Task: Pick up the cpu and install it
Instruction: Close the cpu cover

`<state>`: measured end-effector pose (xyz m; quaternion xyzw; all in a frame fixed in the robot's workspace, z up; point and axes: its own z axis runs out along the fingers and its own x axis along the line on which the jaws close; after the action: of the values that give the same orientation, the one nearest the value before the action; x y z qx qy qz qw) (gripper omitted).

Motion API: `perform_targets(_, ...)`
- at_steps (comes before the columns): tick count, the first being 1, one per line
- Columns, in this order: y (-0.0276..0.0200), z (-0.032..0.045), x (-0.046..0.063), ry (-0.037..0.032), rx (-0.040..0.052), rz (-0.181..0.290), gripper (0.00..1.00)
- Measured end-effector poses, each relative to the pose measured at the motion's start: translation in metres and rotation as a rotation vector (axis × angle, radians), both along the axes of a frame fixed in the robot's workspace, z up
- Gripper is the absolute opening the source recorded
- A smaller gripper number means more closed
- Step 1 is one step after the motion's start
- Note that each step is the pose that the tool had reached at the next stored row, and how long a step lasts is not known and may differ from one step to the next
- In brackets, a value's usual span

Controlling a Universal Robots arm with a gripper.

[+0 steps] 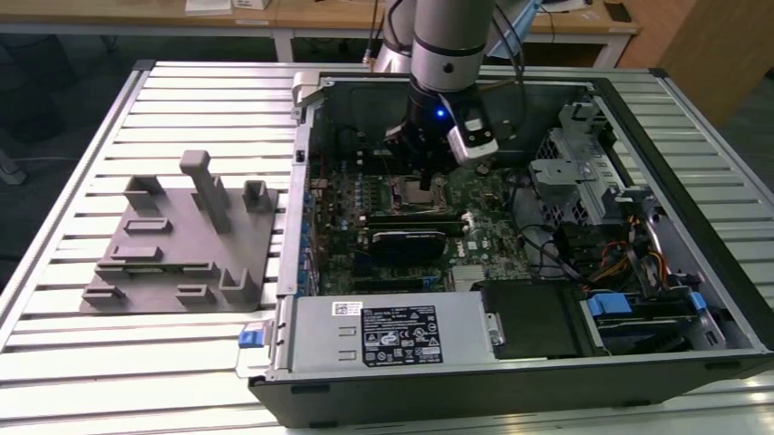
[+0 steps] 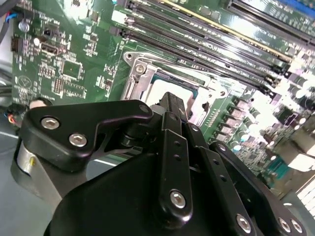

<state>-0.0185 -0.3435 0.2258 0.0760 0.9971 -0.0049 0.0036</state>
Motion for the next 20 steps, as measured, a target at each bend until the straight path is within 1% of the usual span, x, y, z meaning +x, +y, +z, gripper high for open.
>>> perform_targets(4,0.0000,-0.0001,-0.0001,0.0000,0.0003,0.059,0.11)
perform_targets(5,0.0000,-0.0001,-0.0005,0.0000,0.0002,0.099,0.11)
perform_targets(6,-0.0001,-0.0003,-0.0011,-0.0003,0.0020,0.103,0.11)
perform_targets(7,-0.0001,-0.0006,-0.0018,-0.0003,0.0059,0.106,0.11)
perform_targets(11,-0.0001,-0.0025,-0.0039,-0.0016,0.0328,0.127,0.11)
perform_targets(12,-0.0002,-0.0028,-0.0045,-0.0018,0.0341,0.129,0.11)
perform_targets(20,-0.0003,-0.0068,-0.0099,-0.0018,0.0341,0.130,0.11)
